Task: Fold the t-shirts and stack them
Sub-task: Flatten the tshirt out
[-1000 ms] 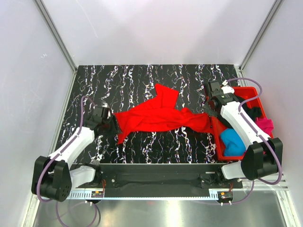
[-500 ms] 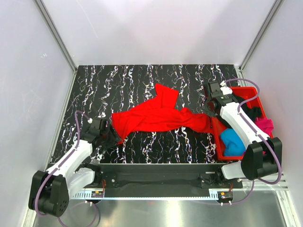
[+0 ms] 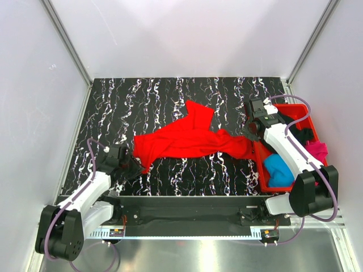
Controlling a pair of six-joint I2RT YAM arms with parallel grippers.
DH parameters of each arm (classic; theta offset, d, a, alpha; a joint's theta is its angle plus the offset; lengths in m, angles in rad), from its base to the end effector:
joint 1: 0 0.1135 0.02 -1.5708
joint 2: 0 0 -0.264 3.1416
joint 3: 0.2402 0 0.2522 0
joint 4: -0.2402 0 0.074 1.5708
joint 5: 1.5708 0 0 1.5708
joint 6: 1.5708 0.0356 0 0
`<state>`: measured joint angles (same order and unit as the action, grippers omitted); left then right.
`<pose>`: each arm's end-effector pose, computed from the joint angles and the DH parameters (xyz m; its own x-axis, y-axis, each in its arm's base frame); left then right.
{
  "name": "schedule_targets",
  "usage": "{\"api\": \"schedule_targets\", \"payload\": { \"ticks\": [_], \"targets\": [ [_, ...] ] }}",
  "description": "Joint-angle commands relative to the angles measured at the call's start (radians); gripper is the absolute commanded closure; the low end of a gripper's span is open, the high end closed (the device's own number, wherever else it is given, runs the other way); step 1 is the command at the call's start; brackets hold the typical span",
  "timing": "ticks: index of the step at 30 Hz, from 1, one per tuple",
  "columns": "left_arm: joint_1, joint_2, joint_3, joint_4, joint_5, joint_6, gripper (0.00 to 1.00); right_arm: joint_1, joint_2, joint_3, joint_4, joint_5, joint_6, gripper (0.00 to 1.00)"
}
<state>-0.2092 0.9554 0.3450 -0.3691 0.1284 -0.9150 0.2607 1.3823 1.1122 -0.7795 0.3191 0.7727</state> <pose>0.1591 -0.0384 0.1471 -0.7138 -0.6520 -0.2557 -0.4755 0.7192 -0.5066 0.2698 0.0604 0.2718 -0.6655 0.5085 -0.5464 0.5178 0.8418 0.1528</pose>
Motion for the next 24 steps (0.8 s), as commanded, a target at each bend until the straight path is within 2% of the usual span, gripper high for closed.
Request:
{"api": "schedule_targets", "payload": {
  "ticks": [1,7,12,20,24],
  "targets": [
    [0.004,-0.007,0.003,-0.004,-0.041,0.01,0.65,-0.005,-0.032,0.003,0.023,-0.009,-0.015,1.0],
    [0.004,-0.02,0.017,-0.028,-0.084,0.027,0.79,-0.005,-0.035,0.003,0.026,-0.012,-0.018,1.0],
    [0.004,0.005,0.054,-0.034,-0.099,0.047,1.0,-0.005,-0.034,0.003,0.022,-0.008,-0.027,1.0],
    [0.004,-0.04,0.107,-0.022,-0.114,0.067,1.0,-0.005,-0.037,0.005,0.023,0.0,-0.035,1.0],
    [0.005,-0.037,0.273,-0.156,-0.194,0.181,1.0,-0.005,-0.028,0.063,0.017,-0.018,-0.088,1.0]
  ]
}}
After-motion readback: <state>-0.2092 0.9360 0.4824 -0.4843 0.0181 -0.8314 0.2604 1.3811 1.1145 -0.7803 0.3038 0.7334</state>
